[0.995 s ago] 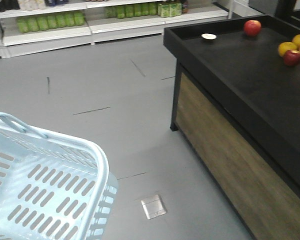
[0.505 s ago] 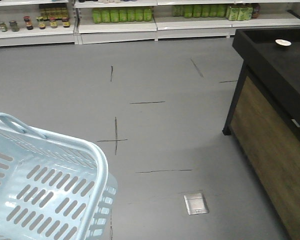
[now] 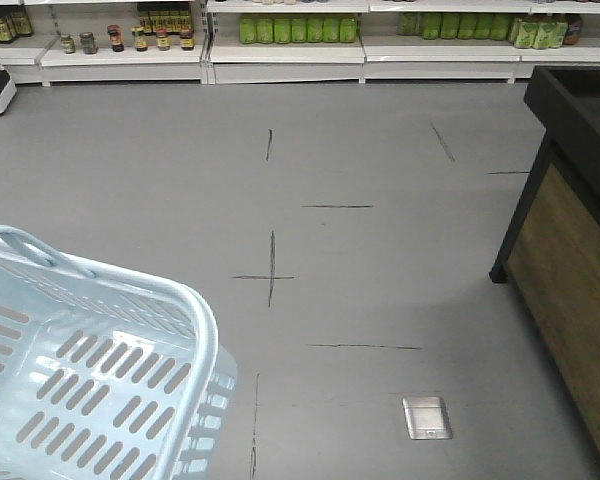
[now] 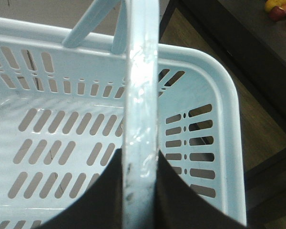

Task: Pick three apples into basket with both arms
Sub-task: 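Drive the base across the floor carrying the basket in the left gripper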

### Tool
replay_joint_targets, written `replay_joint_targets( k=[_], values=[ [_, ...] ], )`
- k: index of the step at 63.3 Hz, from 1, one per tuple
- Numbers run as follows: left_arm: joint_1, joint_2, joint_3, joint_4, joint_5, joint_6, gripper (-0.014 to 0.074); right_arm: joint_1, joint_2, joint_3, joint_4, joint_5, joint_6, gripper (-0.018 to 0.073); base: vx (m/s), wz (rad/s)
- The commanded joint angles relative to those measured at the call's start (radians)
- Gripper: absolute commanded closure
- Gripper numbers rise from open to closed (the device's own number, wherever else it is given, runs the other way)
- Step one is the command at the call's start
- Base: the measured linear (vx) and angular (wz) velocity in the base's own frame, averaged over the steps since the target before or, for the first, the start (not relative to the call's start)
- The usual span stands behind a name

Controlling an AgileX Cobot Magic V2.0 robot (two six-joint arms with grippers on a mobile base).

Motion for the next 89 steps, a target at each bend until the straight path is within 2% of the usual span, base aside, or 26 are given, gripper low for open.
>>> replay_joint_targets(
  k=[1,55,89],
  values=[
    [-0.001,0.009,-0.030,-0.019,-0.094,-0.007,0.0604,-0.005,-0.011,0.013,-0.006,-0.070,-0.008,0.0564,0.04,0.14],
    [-0.001,0.009,-0.030,-0.019,-0.094,-0.007,0.0604,-0.005,-0.011,0.013,-0.006,-0.072,-0.008,0.0564,0.09,0.30],
    [-0.001,0.009,-0.030,-0.019,-0.094,-0.007,0.0604,-0.005,-0.011,0.013,-0.006,-0.072,-0.008,0.0564,0.11,0.10]
  ],
)
